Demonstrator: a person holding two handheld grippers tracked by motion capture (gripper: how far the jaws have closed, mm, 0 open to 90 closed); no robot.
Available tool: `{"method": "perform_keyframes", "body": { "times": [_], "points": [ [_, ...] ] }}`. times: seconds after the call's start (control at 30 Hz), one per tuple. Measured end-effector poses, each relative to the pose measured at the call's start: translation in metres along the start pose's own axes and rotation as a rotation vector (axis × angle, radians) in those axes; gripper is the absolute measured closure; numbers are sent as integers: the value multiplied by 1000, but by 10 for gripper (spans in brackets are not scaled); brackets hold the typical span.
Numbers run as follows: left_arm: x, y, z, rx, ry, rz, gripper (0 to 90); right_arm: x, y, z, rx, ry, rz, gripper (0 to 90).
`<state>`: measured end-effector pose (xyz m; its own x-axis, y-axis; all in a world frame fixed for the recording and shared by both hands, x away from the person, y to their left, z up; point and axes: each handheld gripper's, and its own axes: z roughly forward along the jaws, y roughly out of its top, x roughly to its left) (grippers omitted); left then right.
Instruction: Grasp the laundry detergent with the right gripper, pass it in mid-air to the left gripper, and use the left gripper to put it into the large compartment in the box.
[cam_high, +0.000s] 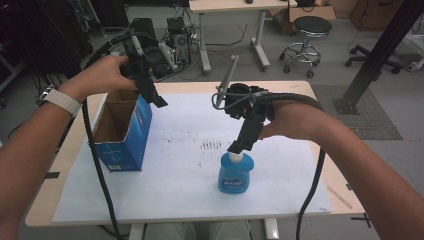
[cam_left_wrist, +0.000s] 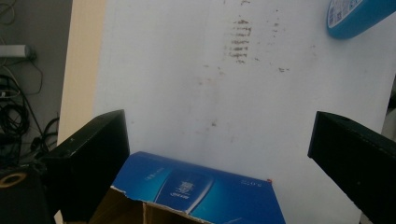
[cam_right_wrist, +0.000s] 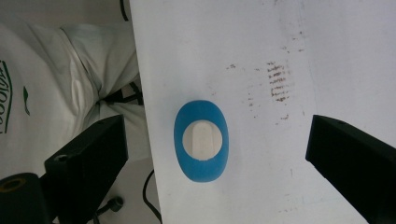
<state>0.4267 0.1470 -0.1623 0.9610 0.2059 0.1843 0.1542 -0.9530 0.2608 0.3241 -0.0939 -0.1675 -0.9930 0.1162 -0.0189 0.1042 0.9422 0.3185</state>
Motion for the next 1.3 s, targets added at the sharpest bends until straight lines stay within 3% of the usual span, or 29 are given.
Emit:
{"method": "perform_keyframes", "body": {
  "times": [0.67,1.3],
  "points": [
    [-1,2,-3,-19,8,-11,61,0,-46,3,-64,17,18,57],
    [-3,3,-7,-22,12,-24,60,2,-84,21,-143,32,20,56]
  ]
}}
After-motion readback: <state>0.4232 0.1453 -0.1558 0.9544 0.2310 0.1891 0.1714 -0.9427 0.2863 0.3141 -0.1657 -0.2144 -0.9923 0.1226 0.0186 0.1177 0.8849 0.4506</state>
